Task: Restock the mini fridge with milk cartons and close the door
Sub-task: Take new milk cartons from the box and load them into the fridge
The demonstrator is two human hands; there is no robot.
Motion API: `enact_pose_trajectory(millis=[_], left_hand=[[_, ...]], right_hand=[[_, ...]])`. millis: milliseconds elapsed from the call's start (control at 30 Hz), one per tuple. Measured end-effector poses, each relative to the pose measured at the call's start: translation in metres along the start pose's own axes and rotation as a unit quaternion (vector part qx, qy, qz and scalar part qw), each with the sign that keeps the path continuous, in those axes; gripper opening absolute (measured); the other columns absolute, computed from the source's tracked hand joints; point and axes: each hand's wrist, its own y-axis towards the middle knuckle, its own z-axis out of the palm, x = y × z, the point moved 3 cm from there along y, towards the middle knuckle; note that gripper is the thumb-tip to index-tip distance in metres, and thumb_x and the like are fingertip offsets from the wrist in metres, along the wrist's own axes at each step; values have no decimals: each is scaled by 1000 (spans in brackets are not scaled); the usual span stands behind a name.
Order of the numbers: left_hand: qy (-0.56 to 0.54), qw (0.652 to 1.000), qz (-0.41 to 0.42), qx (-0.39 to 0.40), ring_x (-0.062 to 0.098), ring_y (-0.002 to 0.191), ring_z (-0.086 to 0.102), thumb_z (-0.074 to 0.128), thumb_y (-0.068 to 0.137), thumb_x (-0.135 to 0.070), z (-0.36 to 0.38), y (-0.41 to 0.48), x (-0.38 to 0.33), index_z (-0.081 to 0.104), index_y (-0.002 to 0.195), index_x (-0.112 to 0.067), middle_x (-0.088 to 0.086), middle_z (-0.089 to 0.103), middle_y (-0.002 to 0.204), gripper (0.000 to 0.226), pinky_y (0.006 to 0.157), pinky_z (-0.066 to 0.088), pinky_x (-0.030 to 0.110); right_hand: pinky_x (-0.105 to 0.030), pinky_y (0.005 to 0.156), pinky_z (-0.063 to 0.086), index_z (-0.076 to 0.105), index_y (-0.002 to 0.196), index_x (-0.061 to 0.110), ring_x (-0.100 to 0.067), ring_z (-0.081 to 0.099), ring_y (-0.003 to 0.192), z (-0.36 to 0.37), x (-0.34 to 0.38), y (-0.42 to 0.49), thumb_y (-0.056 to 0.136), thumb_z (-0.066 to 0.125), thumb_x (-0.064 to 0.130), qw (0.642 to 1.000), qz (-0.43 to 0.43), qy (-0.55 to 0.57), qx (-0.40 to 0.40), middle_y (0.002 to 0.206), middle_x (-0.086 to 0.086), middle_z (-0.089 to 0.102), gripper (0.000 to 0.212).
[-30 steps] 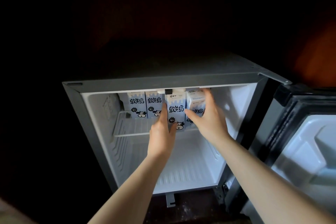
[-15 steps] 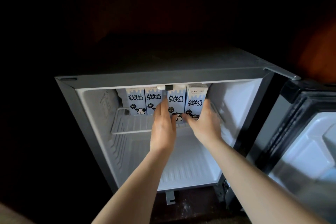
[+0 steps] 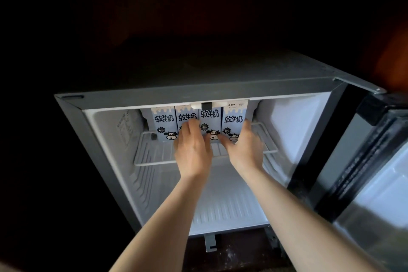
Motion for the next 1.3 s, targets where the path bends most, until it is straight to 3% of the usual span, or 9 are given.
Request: enact_pose_trajectory(millis=[100, 367, 667, 867, 967, 1133, 1233, 1300], left_hand=[[17, 1000, 10, 3, 31, 59, 60, 75, 74, -11, 1, 6, 8, 53, 82, -4, 9, 61, 74, 24, 56, 42, 32], [70, 991, -57, 103, 29, 78, 64, 54, 91, -37, -1, 13, 22, 53, 84, -15, 4, 68, 80, 23, 77, 43, 34], [87, 986, -91, 112, 27, 78, 64, 54, 91, -39, 0, 16, 18, 56, 83, -16, 3, 69, 80, 24, 76, 45, 34], [84, 984, -92, 126, 27, 75, 63, 54, 92, -38, -5, 17, 15, 52, 77, -18, 3, 67, 76, 25, 76, 45, 33], [63, 984, -99, 138, 28, 73, 62, 52, 92, -37, -11, 16, 15, 56, 80, -15, 5, 66, 74, 26, 71, 47, 33], [46, 977, -95, 185, 27, 73, 60, 47, 94, -39, -37, 14, 5, 59, 82, -13, 6, 65, 76, 31, 58, 42, 28], [49, 965, -101, 237, 27, 75, 61, 44, 94, -39, -59, 8, 0, 60, 82, -11, 6, 65, 79, 34, 62, 45, 29], [50, 950, -105, 291, 26, 82, 64, 44, 93, -41, -72, 2, 1, 62, 83, -13, 5, 68, 86, 35, 73, 51, 32]], right_hand=[[-33, 73, 43, 47, 116, 6, -33, 61, 103, 3, 1, 3, 82, 69, 32, 1000, -5, 0, 0, 113, -10, 66, 48], [-36, 70, 43, 45, 114, 2, -37, 60, 102, 15, 0, 12, 88, 61, 35, 998, -10, -44, 32, 116, -16, 63, 45], [-34, 67, 38, 44, 115, 1, -36, 57, 104, 18, -3, 20, 94, 49, 37, 997, -28, -58, 43, 111, -20, 62, 41], [-38, 78, 44, 47, 117, 0, -36, 51, 113, 14, -8, 23, 98, 43, 30, 994, -28, -53, 87, 113, -22, 61, 36], [-35, 69, 39, 43, 115, 0, -36, 53, 108, 9, -5, 21, 96, 45, 31, 995, -16, -41, 90, 109, -23, 61, 36], [-32, 64, 38, 45, 112, 2, -36, 58, 100, -7, 7, 9, 96, 46, 34, 994, -1, -64, 90, 103, -21, 63, 36], [-35, 72, 43, 49, 116, 1, -35, 56, 104, -20, 14, -4, 97, 44, 33, 989, 8, -98, 114, 112, -19, 60, 38], [-33, 71, 39, 53, 106, 2, -33, 54, 96, -29, 22, -16, 97, 43, 32, 981, 7, -119, 151, 103, -15, 56, 33]])
